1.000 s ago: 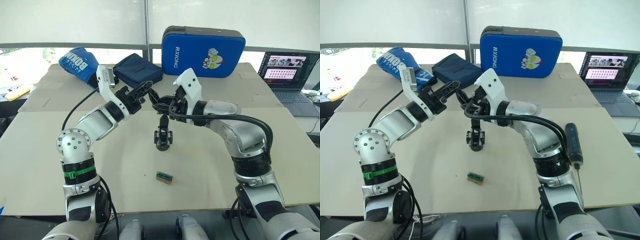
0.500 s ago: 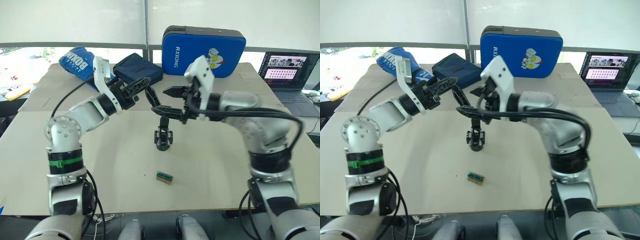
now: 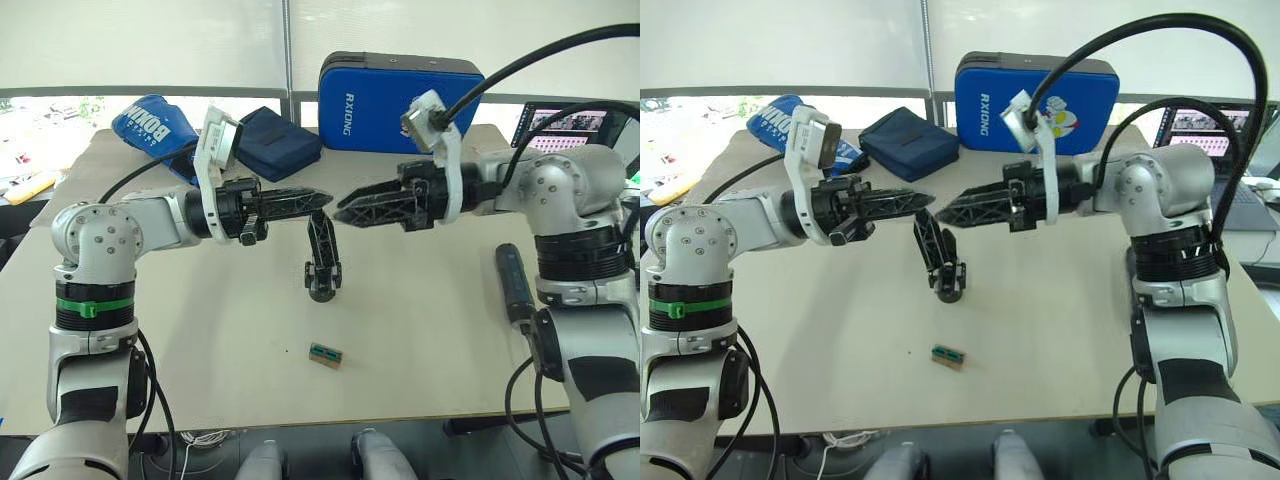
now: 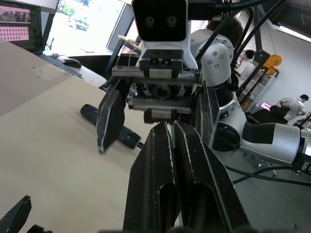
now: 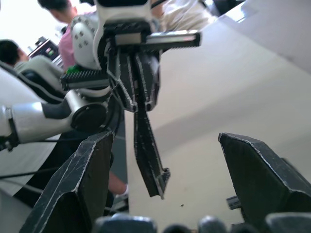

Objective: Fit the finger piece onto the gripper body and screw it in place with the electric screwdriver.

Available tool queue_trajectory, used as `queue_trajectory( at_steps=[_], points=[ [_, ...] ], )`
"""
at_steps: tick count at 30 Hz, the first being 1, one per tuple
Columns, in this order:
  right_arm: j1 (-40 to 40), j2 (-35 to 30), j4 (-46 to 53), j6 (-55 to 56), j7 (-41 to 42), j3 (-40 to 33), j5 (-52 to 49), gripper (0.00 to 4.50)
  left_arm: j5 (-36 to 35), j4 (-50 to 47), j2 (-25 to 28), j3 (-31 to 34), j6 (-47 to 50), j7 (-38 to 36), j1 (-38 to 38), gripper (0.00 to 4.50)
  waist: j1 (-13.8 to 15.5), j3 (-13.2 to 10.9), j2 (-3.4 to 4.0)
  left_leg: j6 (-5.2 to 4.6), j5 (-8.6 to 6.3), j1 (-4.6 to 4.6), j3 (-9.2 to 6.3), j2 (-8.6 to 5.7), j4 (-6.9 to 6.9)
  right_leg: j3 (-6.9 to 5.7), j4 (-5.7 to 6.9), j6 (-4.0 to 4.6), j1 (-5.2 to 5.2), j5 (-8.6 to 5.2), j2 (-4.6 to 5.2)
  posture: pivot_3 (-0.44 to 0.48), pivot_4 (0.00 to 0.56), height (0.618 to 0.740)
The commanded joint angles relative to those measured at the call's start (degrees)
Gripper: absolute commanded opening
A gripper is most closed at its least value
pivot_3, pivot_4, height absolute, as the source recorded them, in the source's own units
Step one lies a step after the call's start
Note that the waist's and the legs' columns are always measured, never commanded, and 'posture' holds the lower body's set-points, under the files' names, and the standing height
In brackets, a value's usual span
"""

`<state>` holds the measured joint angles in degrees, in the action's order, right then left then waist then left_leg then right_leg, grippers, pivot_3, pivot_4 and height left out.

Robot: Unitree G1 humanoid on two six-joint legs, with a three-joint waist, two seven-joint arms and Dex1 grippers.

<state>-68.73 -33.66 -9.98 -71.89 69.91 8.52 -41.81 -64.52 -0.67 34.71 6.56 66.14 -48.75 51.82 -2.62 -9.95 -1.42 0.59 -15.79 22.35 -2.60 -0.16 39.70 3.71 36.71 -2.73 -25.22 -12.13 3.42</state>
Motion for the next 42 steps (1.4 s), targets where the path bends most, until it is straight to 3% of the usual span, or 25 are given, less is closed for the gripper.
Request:
queue_trajectory(
  at_steps=[1, 5, 8, 16, 20, 22, 26, 35, 42],
  points=[
    [-2.0, 0.5, 1.8, -0.8, 2.1, 0.4, -1.8, 3.82, 0.7, -1.2, -0.6, 1.1, -1.7, -0.2, 1.1, 0.00, 0.0, 0.0, 0.00, 0.00, 0.00, 0.01, -0.01, 0.00, 0.00, 0.00, 0.00, 0.00, -0.01, 0.00, 0.00, 0.000, 0.150, 0.740],
    [-0.8, 1.9, 2.9, 1.8, 2.3, 2.9, 0.3, 3.82, 0.4, -2.0, -0.7, 2.3, -1.3, 0.0, 0.3, 0.00, 0.1, 0.0, 0.00, 0.00, 0.00, 0.02, -0.13, -0.01, 0.01, 0.00, 0.01, -0.01, -0.01, 0.00, 0.02, 0.000, 0.150, 0.740],
    [-0.6, 4.1, 1.5, 4.0, -0.9, 2.5, 2.3, 2.99, 0.1, -2.8, -0.4, 3.2, -0.9, 0.3, -0.3, 0.00, 0.0, 0.0, 0.00, 0.00, 0.00, 0.02, -0.22, 0.01, 0.01, 0.00, 0.04, -0.01, -0.04, 0.00, 0.02, 0.000, 0.150, 0.740],
    [-0.3, 2.7, 2.9, 4.8, 4.0, 3.2, 1.5, 0.33, 1.3, -2.7, 1.1, 2.9, -1.0, -0.9, -1.0, 0.00, 0.1, 0.0, 0.00, 0.01, 0.00, 0.07, -0.31, -0.01, 0.02, 0.00, 0.06, -0.01, -0.10, 0.01, 0.05, 0.000, 0.150, 0.740],
    [0.4, 2.3, 3.9, 5.7, 4.9, 3.8, 1.8, 0.34, 1.5, -2.4, 1.2, 3.0, -1.0, -1.1, -0.8, 0.00, 0.1, 0.0, 0.00, 0.00, 0.00, 0.06, -0.29, -0.02, 0.01, 0.00, 0.05, -0.01, -0.09, 0.01, 0.04, 0.000, 0.150, 0.740],
    [0.1, 2.2, 3.3, 4.1, 4.5, 3.7, 1.4, 1.40, 1.4, -2.6, 1.3, 3.1, -0.8, -1.2, -0.8, 0.00, 0.1, 0.0, 0.00, 0.00, 0.00, 0.06, -0.29, -0.01, 0.01, 0.00, 0.05, -0.01, -0.10, 0.01, 0.04, 0.000, 0.150, 0.740],
    [0.2, 1.4, 2.8, 5.7, 4.9, 4.2, 2.8, 2.73, 1.8, -2.5, 1.5, 2.8, -0.8, -1.4, -0.7, 0.00, 0.1, 0.0, 0.00, 0.00, 0.00, 0.05, -0.29, -0.01, 0.01, 0.00, 0.06, -0.01, -0.12, 0.01, 0.03, 0.000, 0.150, 0.740],
    [-1.9, 2.5, -1.2, 3.8, 5.4, 3.5, 2.6, 2.73, 3.2, -2.3, 1.4, 1.8, -1.3, -2.2, -0.5, 0.00, 0.1, 0.0, 0.01, 0.00, 0.00, 0.06, -0.26, -0.01, 0.01, 0.00, 0.05, -0.01, -0.11, 0.01, 0.03, 0.000, 0.150, 0.740],
    [-1.6, 3.8, -1.2, 6.1, 4.7, 4.9, 5.1, 0.50, 7.0, -0.4, 1.6, 0.4, -3.6, -3.9, 1.1, 0.00, 0.1, 0.0, 0.01, 0.01, 0.00, 0.07, -0.25, -0.02, 0.01, 0.00, 0.06, -0.01, -0.11, 0.01, 0.04, 0.000, 0.150, 0.740]
  ],
)
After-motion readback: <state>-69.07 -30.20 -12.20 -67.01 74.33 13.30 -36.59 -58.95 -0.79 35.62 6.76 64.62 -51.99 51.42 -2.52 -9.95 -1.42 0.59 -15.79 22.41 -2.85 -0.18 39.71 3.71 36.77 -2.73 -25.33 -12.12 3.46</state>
